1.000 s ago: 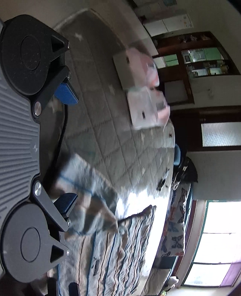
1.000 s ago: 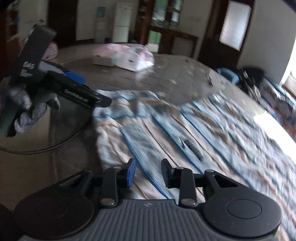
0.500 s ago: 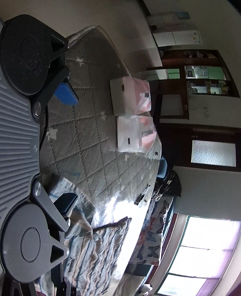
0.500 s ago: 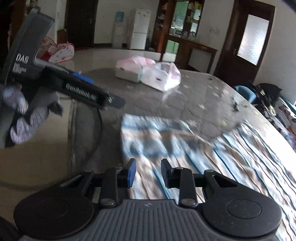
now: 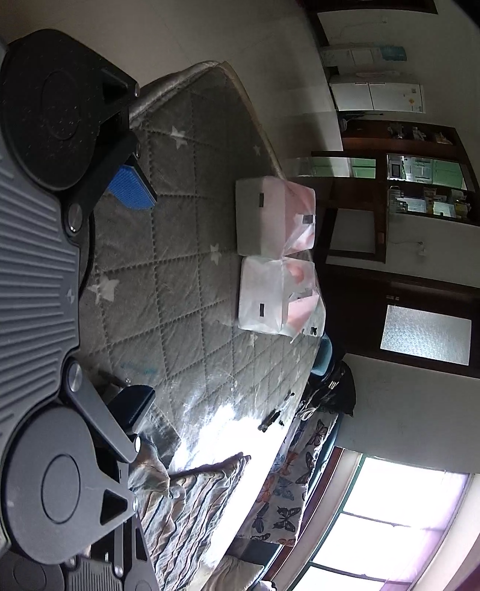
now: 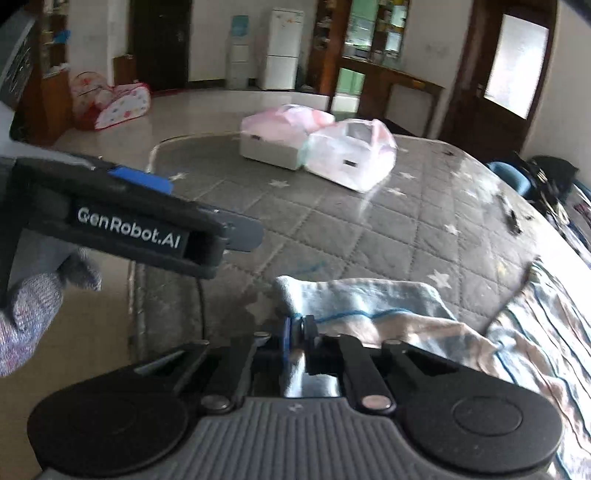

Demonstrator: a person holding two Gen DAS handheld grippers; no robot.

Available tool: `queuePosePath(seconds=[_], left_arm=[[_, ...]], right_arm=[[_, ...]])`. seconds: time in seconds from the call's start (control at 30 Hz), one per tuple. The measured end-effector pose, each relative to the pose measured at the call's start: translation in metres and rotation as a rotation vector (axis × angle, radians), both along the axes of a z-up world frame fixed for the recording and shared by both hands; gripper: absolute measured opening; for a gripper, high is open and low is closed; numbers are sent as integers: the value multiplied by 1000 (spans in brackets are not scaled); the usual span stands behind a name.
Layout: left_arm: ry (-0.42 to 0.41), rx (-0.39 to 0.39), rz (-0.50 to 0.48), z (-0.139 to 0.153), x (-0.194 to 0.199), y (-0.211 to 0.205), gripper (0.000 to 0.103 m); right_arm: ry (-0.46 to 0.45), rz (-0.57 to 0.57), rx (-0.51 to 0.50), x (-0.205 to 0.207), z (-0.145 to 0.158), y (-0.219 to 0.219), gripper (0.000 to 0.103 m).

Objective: Fold clothes

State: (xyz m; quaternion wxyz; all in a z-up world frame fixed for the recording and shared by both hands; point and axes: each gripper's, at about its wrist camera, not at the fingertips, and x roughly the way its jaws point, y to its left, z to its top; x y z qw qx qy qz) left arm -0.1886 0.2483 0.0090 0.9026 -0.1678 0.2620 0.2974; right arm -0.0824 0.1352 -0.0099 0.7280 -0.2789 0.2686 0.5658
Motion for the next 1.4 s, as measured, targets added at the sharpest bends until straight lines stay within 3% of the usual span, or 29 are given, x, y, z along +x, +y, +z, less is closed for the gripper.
queuePosePath(seconds=[0.23, 0.4, 0.57, 0.73, 0.97, 1.1, 1.23, 1.4], left_arm=[[-54, -15, -34, 9, 16, -8, 103], [-73, -14, -122, 16, 45, -29, 103], [-70, -2, -234, 17, 74, -58, 103], [-36, 16, -323, 12, 99, -83, 103], [39, 55, -415, 8, 130, -99, 103], [114, 80, -451, -1, 153, -110, 103], [163, 107, -469, -12, 166, -117, 103], [194, 132, -492, -24, 172, -123, 102]], right_arm=[[-2, -139, 136, 17, 30, -55, 2], [16, -286, 199, 29, 44, -101, 2], [67, -425, 184, 40, 36, -137, 3], [61, -522, 153, 45, 26, -165, 10], [19, -600, 216, 68, 40, -171, 11], [37, -584, 230, 79, 47, -165, 11], [69, -570, 203, 88, 41, -157, 11], [132, -637, 136, 101, 22, -162, 11]])
